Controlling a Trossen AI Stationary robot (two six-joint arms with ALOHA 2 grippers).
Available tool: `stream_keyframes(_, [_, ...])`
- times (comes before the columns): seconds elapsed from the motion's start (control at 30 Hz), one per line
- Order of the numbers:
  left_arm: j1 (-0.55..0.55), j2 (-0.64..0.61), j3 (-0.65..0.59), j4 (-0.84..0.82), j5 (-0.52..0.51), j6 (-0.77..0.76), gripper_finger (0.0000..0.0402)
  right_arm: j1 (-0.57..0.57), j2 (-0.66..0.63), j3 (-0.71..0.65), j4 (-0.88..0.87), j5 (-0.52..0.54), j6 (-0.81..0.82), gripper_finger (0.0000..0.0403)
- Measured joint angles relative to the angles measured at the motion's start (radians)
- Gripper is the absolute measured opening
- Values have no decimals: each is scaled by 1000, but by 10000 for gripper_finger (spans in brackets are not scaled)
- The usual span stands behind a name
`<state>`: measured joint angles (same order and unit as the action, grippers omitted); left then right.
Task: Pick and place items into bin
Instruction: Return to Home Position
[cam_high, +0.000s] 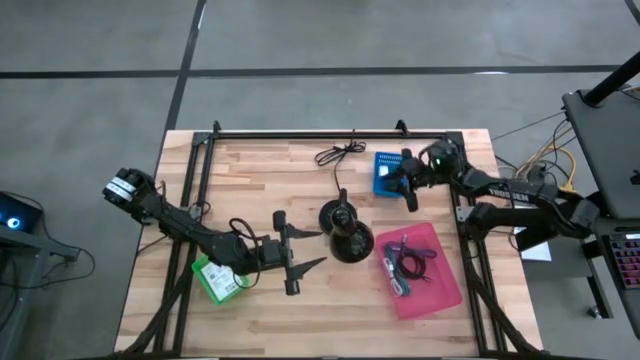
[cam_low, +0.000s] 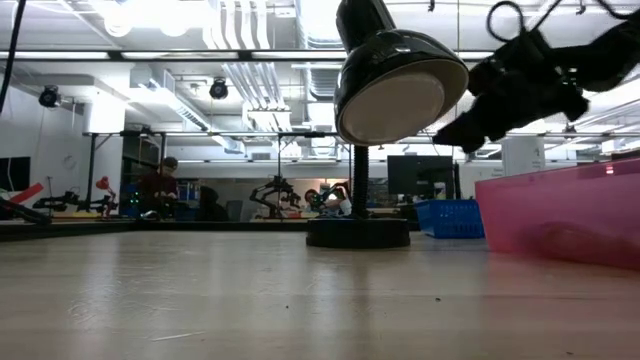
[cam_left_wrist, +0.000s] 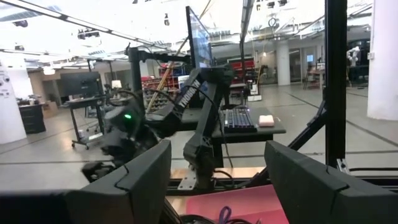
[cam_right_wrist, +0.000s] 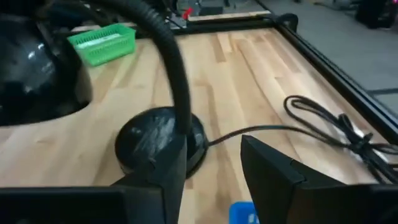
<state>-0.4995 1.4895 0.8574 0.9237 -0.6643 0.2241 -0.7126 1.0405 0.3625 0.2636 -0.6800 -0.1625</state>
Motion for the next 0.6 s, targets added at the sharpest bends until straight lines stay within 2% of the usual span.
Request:
stream_keyframes(0.07, [0, 0, 0, 0, 0, 0, 242, 50, -44, -55, 45, 62, 25, 139])
stream_keyframes(0.27, [0, 0, 0, 0, -6, 0, 242, 177, -229, -227, 230, 72, 148, 136])
stream_keyframes(0.43, [-1, 0, 0, -2, -11, 0, 242, 234, -424, -311, 233, 168, 247, 128])
stream_keyframes(0.6, [-1, 0, 0, -24, -56, 0, 242, 341, -583, -334, 170, 284, 241, 98])
